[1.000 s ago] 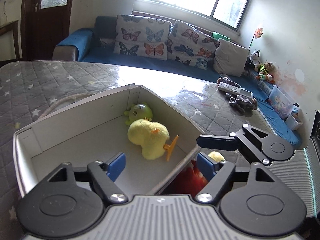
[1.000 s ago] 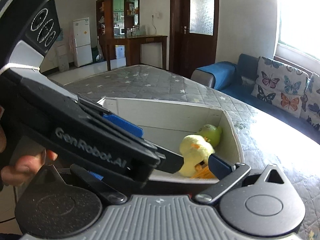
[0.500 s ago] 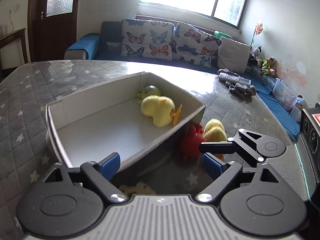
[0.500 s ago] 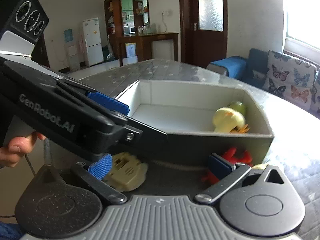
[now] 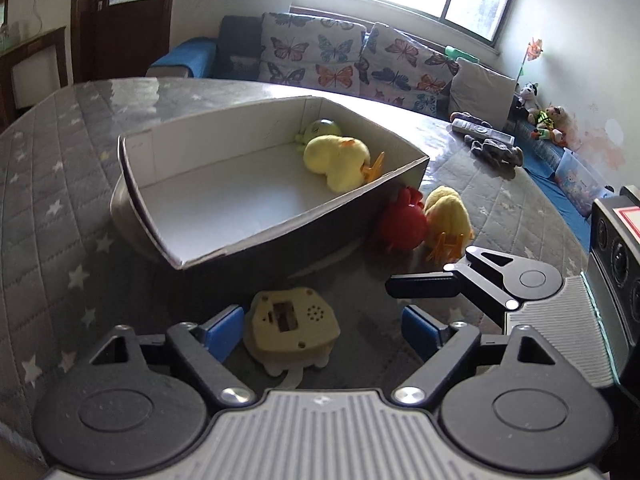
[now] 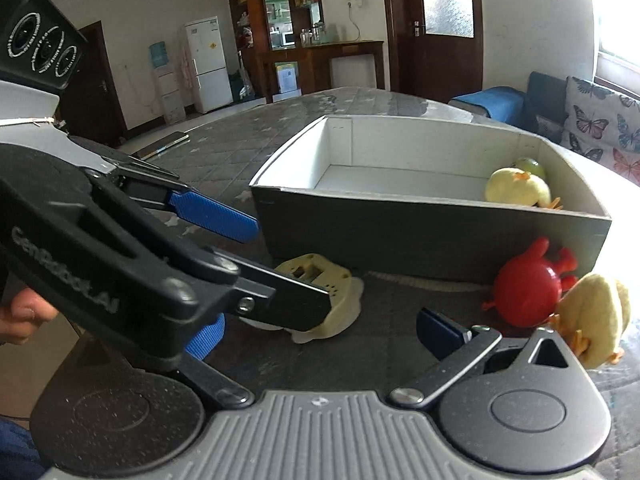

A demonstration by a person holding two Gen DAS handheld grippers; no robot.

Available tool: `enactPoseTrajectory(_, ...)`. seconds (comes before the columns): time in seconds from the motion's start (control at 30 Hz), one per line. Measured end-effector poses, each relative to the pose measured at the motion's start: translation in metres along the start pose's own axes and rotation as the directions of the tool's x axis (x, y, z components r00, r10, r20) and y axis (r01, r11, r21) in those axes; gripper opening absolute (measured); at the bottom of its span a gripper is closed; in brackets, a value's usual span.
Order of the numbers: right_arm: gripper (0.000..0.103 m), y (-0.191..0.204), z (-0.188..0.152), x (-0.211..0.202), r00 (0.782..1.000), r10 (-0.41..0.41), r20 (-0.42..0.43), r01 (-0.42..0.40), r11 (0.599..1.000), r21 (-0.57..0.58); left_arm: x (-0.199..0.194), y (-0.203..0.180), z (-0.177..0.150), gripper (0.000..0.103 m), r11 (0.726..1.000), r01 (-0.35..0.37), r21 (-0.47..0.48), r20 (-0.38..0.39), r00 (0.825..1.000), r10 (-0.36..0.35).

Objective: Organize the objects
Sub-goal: 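Move the left tool to the cream electronic toy and grasp it, then lift the cream toy with the left tool over the box wall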

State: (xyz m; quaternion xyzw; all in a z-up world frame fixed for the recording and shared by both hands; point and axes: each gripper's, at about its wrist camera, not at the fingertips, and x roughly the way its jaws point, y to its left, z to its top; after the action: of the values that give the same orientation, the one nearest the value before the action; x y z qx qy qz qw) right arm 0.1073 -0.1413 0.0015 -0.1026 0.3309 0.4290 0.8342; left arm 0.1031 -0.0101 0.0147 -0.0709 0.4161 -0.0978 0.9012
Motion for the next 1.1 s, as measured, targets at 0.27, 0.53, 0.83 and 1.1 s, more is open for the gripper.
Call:
enactPoseTrajectory(0.27,0.103,0.006,-0.003,0.011,0.999,0.036,-0.021,-0.036,0.999,-0.002,0.01,0.014,-0.006,0.103,0.999,-0.004,-0.042,-0.033,0.999,0.002)
enactPoseTrajectory(0.53,0.103,0.016,0.001,0.026,0.997,0.074,-0.035,-0.075,0.997,-0.021,0.019,0.02,-0.011,0.103,0.998,0.01,-0.059,-0.061,0.998,-0.014)
enactPoseTrajectory(0.83,0.103,0.018,0.004,0.035,0.995,0.094,-0.046,-0.095,0.995,-0.025,0.026,0.023,-0.011,0.103,0.998,0.02,-0.066,-0.074,0.997,-0.024)
enactPoseTrajectory(1.1,0.103,0.018,0.007,0.039,0.995,0.09,-0.048,-0.091,0.996,-0.023,0.03,0.022,-0.011,0.103,0.998,0.016,-0.066,-0.077,0.997,-0.021)
